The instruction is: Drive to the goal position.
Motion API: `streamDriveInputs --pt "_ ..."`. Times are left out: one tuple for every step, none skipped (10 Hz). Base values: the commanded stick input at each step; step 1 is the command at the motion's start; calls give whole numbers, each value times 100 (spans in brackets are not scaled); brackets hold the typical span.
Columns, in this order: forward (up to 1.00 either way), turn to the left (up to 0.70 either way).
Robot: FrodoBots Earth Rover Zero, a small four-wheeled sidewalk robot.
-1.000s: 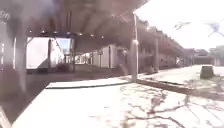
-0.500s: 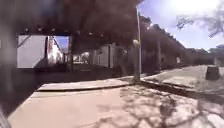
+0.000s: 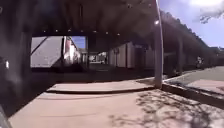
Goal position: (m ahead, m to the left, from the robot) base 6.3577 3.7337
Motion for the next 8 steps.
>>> streamDriveInputs --pt "70 0" --pt "70 0" --pt "70 0" --pt "70 0" --pt "70 0" --pt "70 0" --pt "70 0" --pt "70 0"
